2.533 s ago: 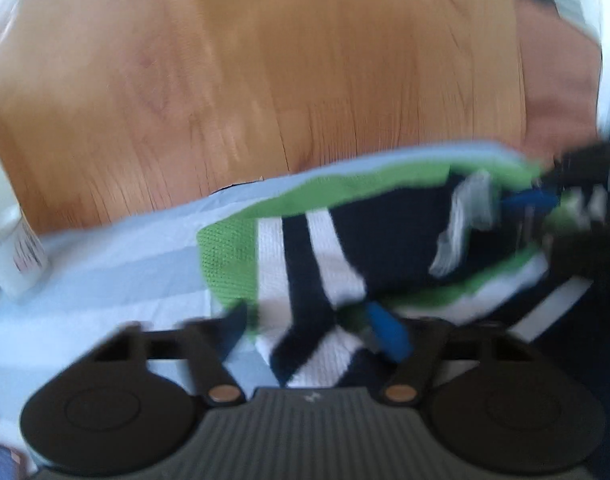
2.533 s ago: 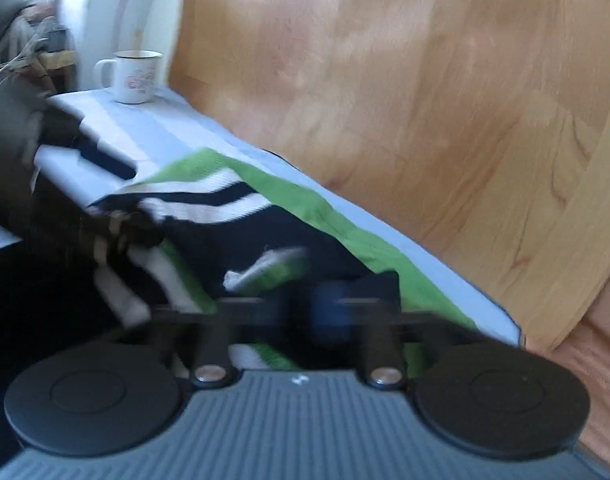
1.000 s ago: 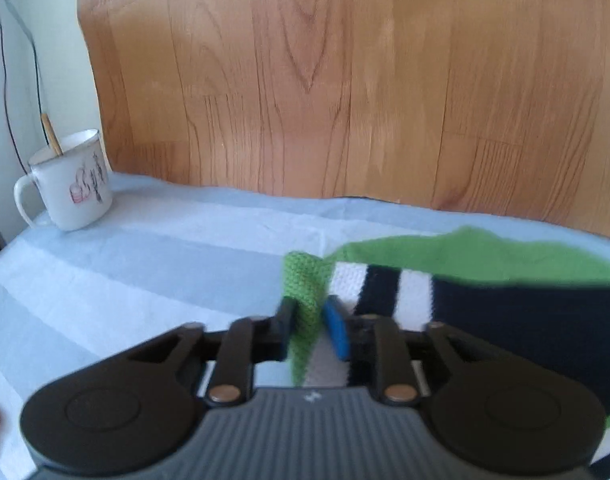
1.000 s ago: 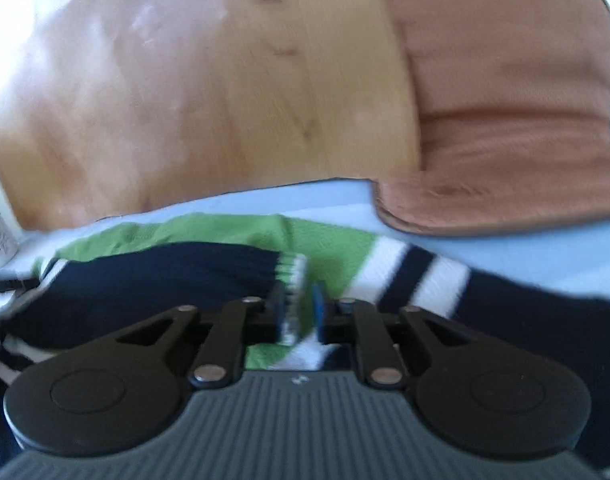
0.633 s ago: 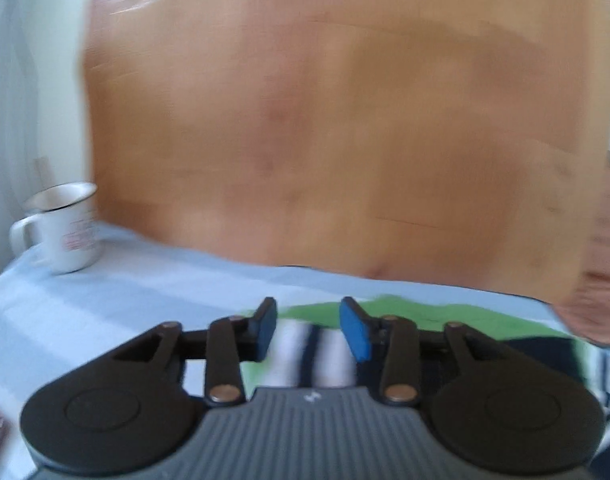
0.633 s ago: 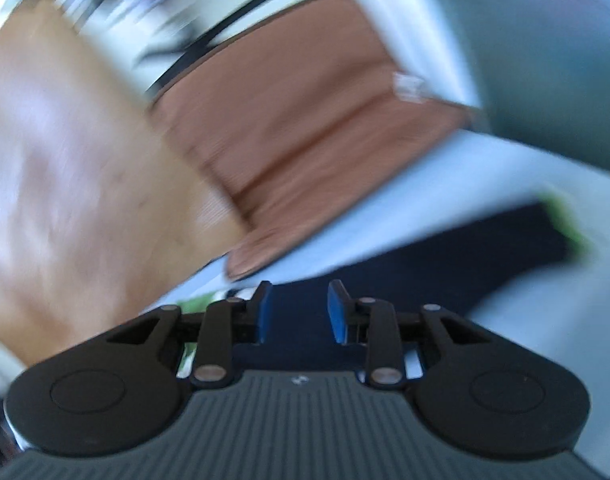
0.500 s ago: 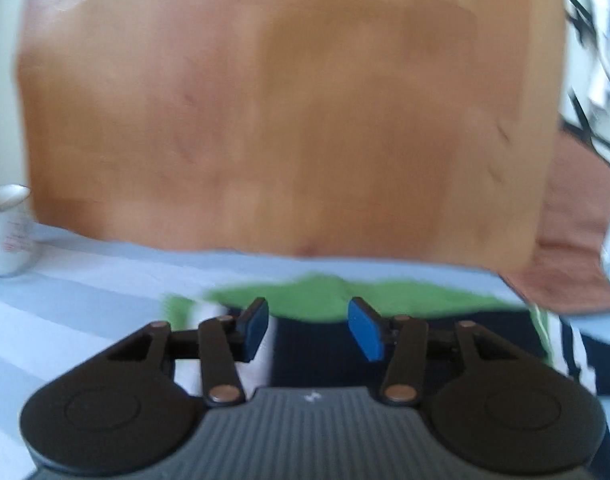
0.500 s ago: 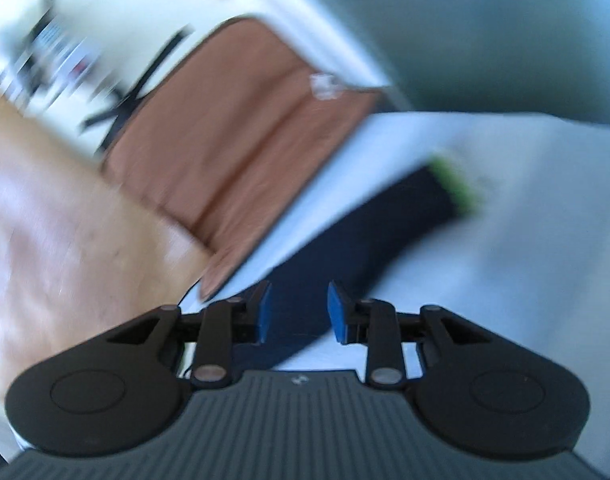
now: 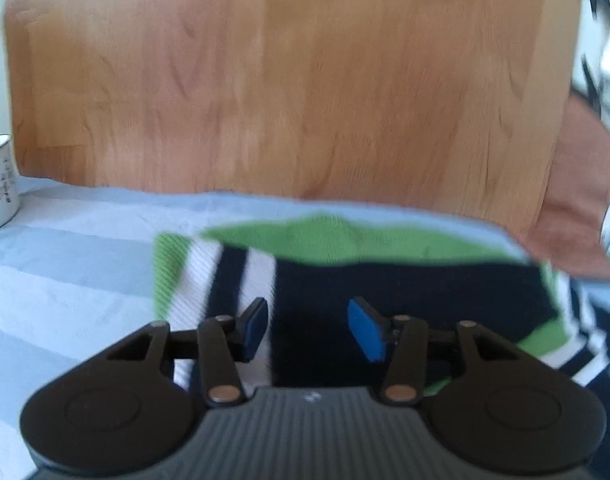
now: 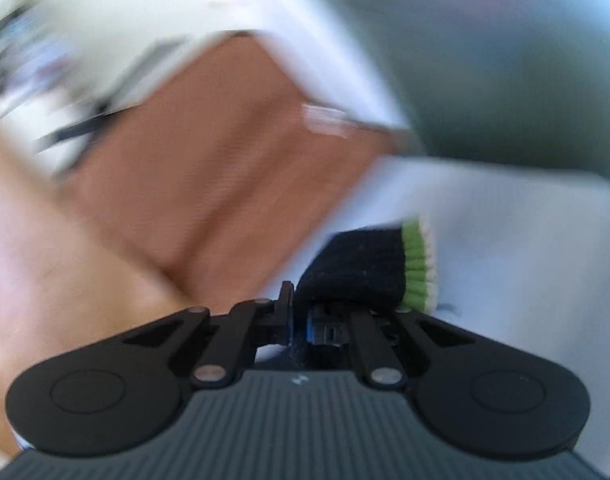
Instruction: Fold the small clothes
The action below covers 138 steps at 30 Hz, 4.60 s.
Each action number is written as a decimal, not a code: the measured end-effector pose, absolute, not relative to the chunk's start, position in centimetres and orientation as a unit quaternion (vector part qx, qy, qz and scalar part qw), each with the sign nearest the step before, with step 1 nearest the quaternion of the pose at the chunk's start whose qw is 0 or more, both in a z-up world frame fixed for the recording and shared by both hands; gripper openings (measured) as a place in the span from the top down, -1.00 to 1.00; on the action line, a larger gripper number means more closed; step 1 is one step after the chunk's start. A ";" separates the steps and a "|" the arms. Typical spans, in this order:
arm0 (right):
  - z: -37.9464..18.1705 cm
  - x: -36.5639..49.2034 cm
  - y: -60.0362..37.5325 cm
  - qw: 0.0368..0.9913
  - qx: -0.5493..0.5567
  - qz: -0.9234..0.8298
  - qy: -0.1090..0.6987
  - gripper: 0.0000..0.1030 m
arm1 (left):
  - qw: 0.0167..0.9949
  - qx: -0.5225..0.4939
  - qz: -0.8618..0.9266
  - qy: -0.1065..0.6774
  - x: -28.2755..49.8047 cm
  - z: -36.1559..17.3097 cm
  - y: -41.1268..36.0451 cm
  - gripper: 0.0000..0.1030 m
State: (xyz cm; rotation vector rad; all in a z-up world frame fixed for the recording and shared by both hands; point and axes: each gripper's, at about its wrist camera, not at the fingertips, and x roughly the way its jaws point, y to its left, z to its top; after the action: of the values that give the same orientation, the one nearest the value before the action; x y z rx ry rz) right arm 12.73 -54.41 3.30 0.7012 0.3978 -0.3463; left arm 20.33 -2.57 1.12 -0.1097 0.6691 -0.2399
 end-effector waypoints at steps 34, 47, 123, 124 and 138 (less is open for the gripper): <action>-0.2 21.8 -37.7 0.942 0.085 -0.005 0.325 0.82 | 0.939 0.038 -0.074 0.335 21.8 -1.2 -1.8 0.03; 5.3 10.8 -38.8 0.939 0.111 0.101 0.310 -0.06 | 0.922 -0.053 -0.162 0.347 10.9 2.3 6.0 -0.23; -1.4 0.8 -43.9 0.892 0.301 0.160 0.296 -0.08 | 0.872 -0.213 -0.122 0.425 7.5 -1.4 8.7 0.19; -1.3 0.8 -42.9 0.899 0.281 0.161 0.295 0.36 | 0.882 -0.183 -0.095 0.423 7.4 -1.4 7.9 0.60; -1.0 -1.2 -43.9 0.922 0.242 0.088 0.290 0.02 | 0.898 -0.148 -0.060 0.411 3.8 -0.5 8.3 -0.03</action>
State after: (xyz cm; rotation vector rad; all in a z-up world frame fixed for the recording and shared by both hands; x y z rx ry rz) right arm -1.21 -43.91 -1.02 0.4968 0.5957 0.1811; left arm 3.76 8.32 -0.53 -0.3071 0.8508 -0.1250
